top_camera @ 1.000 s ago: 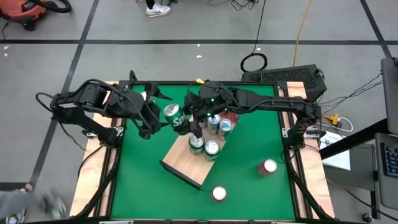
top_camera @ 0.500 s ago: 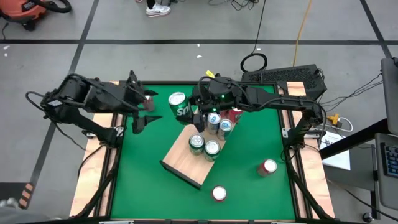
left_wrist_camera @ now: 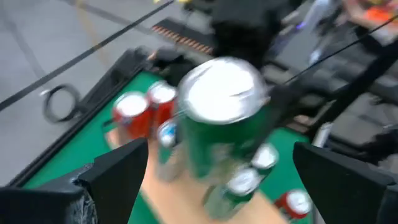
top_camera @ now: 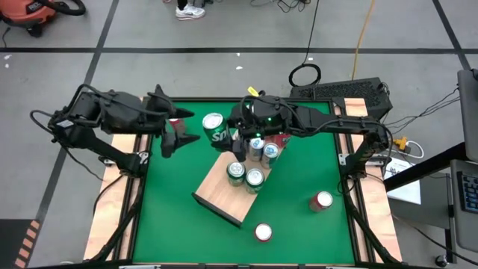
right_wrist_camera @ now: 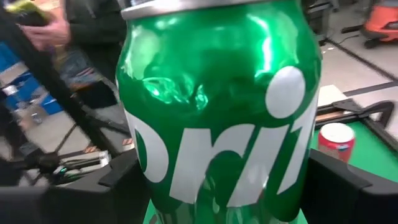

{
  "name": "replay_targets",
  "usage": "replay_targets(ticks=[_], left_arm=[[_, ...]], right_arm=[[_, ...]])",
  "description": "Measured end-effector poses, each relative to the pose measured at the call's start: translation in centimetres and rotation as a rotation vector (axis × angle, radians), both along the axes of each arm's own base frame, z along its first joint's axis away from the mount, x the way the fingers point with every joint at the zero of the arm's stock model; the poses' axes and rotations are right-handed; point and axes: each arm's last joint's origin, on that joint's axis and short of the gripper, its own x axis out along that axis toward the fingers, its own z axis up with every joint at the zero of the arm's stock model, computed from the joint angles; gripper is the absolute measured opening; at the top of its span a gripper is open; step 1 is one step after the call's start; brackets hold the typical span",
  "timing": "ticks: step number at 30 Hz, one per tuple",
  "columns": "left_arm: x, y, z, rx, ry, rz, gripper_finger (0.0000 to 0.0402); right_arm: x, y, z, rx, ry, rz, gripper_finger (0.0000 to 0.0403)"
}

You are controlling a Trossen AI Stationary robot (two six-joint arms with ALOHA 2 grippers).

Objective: Sort soda cans
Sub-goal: Put the green soda can on the shelf and align it with the other green soda cans

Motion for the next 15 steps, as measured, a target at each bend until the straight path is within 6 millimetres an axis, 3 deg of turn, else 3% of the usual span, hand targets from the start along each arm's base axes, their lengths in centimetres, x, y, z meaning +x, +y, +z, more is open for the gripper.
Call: replay_targets(ticks=[4,15], left_arm=[[0.3,-0.1,0.8,0.037,-0.076,-0.041,0.04],[0.8,1.6,0.9,0.041,-0.087,-0.171,0.04]], right_arm=[[0.0,-0.1,0.1,-0.005,-0.006,-0.033,0.0305],[0.1,0.4,0.7,-0.029,-0.075,-0.01,0.0306]])
